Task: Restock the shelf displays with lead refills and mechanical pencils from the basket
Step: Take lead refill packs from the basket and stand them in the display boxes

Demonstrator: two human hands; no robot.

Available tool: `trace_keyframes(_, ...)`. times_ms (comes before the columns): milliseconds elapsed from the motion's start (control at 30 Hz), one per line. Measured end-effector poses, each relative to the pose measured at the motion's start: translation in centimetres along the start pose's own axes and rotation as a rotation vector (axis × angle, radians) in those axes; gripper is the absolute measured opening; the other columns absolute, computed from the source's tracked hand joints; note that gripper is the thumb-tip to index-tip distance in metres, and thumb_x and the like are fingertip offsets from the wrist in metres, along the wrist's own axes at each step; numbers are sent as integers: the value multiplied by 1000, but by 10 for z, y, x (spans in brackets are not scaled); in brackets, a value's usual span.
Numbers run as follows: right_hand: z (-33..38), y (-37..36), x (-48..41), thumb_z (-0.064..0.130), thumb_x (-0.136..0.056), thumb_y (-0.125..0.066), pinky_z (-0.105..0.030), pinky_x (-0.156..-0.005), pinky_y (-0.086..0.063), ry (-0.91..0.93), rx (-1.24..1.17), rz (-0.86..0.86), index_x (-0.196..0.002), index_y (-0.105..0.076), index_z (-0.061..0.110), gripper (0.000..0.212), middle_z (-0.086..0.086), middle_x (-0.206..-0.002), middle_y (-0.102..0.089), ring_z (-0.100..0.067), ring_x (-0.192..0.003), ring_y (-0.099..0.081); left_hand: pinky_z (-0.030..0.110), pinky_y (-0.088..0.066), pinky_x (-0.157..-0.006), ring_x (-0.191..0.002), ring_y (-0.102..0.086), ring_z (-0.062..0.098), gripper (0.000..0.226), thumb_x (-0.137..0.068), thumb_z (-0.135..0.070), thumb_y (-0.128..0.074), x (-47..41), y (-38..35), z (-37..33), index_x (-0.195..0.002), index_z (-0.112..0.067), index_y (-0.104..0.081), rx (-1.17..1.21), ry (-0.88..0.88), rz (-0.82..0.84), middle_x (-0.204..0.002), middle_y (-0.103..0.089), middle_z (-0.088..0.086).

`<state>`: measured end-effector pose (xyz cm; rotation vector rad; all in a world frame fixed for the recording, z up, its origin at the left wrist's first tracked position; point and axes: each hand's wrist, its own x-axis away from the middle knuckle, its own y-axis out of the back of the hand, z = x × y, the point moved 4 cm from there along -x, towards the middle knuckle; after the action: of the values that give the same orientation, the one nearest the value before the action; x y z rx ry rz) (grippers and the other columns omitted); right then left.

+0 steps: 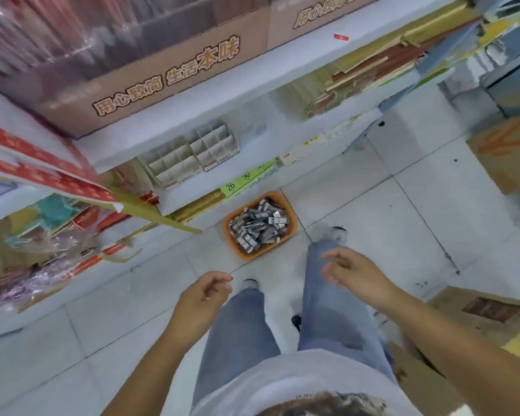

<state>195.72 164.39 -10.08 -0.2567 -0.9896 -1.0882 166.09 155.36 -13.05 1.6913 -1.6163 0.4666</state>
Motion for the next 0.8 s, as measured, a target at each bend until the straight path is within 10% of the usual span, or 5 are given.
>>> trace_keyframes(300,1,27,-192,10,-92,-54,-40,-86,-52,43,342,232,-105,-63,18,17,-9,-98,-70,-19,-84,-65,23,-51,-80,-90,-68,15,16,-95,-17,-63,-122,-100,22,-96,-32,-70,217,178,-131,-97,-73,0)
trace_keyframes(433,-24,16,-290,23,-93,-48,-32,-82,-50,95,600,255,-90,-59,30,13,-2,-97,-69,-20,-92,-65,33,-53,-86,-93,-69,24,16,-94,-19,-61,-214,-147,62,-92,-33,-68,165,199,-88,-95,-71,-3)
trace_keyframes(600,-91,-22,-428,23,-95,-49,-32,-77,-46,127,758,219,-103,-61,16,16,-9,-107,-66,-25,-97,-62,5,-40,-57,-82,-61,2,14,-97,-28,-58,-340,-181,136,-89,-39,-64,34,145,-125,-93,-66,-15)
trace_keyframes(800,-176,-74,-567,42,-89,-61,-21,-64,-39,255,758,174,-97,-47,36,17,10,-94,-54,-7,-81,-54,18,-54,-75,-97,-64,5,20,-97,-33,-60,-486,-200,228,-117,-30,-63,-73,75,-219,-121,-65,-7)
